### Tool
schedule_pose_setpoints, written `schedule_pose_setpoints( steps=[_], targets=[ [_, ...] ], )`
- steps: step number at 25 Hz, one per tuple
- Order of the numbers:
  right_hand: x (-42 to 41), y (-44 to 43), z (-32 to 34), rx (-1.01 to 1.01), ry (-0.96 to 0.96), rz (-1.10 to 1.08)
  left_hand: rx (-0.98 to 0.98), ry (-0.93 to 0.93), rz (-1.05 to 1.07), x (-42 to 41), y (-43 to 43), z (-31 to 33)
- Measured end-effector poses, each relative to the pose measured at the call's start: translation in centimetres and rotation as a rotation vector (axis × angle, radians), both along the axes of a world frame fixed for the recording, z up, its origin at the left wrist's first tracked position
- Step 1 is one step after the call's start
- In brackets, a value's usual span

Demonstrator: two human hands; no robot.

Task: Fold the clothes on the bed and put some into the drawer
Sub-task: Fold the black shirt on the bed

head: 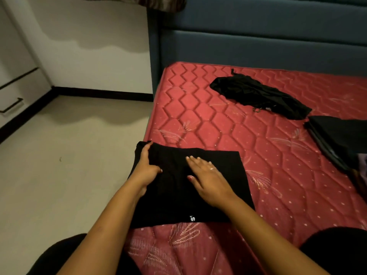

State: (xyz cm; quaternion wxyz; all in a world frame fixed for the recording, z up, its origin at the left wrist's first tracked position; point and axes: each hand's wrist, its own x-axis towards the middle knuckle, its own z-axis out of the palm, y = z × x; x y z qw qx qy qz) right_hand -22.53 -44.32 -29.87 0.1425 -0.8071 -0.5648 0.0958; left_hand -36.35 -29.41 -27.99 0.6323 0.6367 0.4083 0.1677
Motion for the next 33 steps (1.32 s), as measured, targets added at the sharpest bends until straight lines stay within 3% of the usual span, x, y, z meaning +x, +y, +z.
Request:
schedule_pose_setpoints(
  steps=[3,5,7,8,10,12,15,23,27,30,32,33],
  targets=[
    [-0.6,0.2,-1.7,-0.095,-0.104,0.042,0.197,0.160,-0.056,-1.5,1.9,0.7],
    [-1.8,0.7,-2.5,-0.118,-0.129,0.076,0.311,0.390,-0.091,-3.6,2.6,0.9],
    [-2.8,1.2,-2.8,-0.120,-0.147,0.085,0.597,0.765,-0.114,-5.3,1.9,1.0],
    [-2.9,1.6,-2.9,-0.116,-0.140,0.079,0.796,0.854,-0.110,-5.3,1.2,0.8],
    [-2.8,2.5,-2.8,-0.108,-0.118,0.081,1.018,0.732,-0.147,-3.9,-0.5,-0.2],
    [-2.7,3.2,-2.8,-0.097,-0.131,0.117,1.025,0.657,-0.298,-1.7,-2.3,-2.0],
    [-1.5,2.7,-3.5,-0.097,-0.182,0.120,0.908,0.698,-0.395,-0.4,-2.7,-4.6],
    [5.7,-3.0,-5.2,-0.098,-0.182,-0.372,0.870,0.756,-0.340,-0.6,-2.3,-5.8],
    [6.5,-5.2,-5.1,-0.121,-0.079,-0.553,0.867,0.748,-0.325,-0.7,-2.6,-5.4],
    [5.0,-4.8,-4.1,-0.188,-0.133,-0.700,0.895,0.729,-0.288,-0.5,-3.2,-5.3],
    [2.2,-1.9,-2.9,-0.097,-0.204,-0.626,0.872,0.688,-0.295,0.6,-3.8,-4.9],
    [0.5,0.3,-2.4,-0.024,-0.179,-0.488,0.867,0.674,-0.317,1.2,-4.1,-4.7]
  ],
)
